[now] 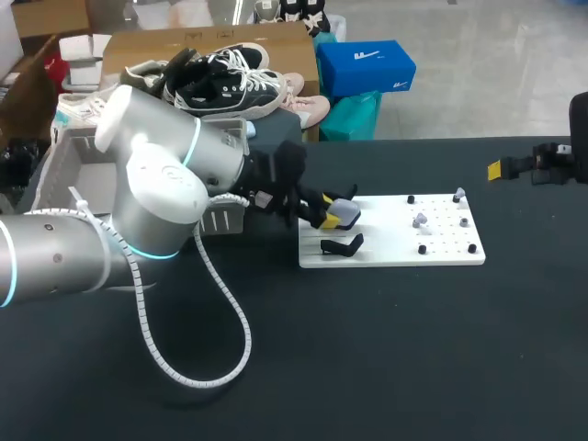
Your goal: Pick up each earbud case from the left stands, insert the matching earbuds, close the lid, and place the case in the box.
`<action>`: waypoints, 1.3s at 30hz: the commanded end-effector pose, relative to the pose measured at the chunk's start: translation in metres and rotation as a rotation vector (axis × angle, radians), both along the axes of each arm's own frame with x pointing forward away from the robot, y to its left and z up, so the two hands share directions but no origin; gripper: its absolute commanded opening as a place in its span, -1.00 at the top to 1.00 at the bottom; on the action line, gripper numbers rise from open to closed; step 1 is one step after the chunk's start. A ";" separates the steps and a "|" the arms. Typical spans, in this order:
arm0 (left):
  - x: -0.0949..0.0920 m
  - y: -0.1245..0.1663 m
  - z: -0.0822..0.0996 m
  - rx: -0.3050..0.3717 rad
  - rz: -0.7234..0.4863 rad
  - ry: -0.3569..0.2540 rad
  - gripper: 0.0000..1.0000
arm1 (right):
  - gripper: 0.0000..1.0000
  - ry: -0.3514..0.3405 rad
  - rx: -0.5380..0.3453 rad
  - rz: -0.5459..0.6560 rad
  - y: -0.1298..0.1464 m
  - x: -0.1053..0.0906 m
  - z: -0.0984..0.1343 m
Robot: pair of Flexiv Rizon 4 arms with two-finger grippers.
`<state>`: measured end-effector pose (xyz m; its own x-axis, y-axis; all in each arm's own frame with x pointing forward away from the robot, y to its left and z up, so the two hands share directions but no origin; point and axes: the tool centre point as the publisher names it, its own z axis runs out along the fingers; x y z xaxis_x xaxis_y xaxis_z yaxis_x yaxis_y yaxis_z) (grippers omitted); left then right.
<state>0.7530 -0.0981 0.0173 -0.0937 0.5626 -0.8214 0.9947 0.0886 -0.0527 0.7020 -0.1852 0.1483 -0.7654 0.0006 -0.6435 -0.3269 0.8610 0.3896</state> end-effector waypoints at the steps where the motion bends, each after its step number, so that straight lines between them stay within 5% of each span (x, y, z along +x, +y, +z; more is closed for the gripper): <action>1: 0.002 0.000 -0.002 0.002 0.007 -0.001 0.39 | -1.00 0.001 -0.001 0.001 0.000 0.000 0.000; 10: 0.003 0.002 -0.001 -0.001 0.010 -0.004 0.66 | -1.00 0.001 -0.001 0.001 0.000 0.000 0.000; 12: 0.002 0.002 0.001 -0.007 0.008 -0.007 1.00 | -1.00 0.001 -0.001 0.001 0.000 0.000 0.000; 30: 0.007 0.000 0.022 -0.044 0.010 -0.051 1.00 | -1.00 -0.007 -0.009 0.012 0.000 0.002 0.004; 39: 0.014 -0.015 0.043 -0.086 0.016 -0.100 1.00 | -1.00 0.001 -0.050 0.234 0.060 0.014 0.001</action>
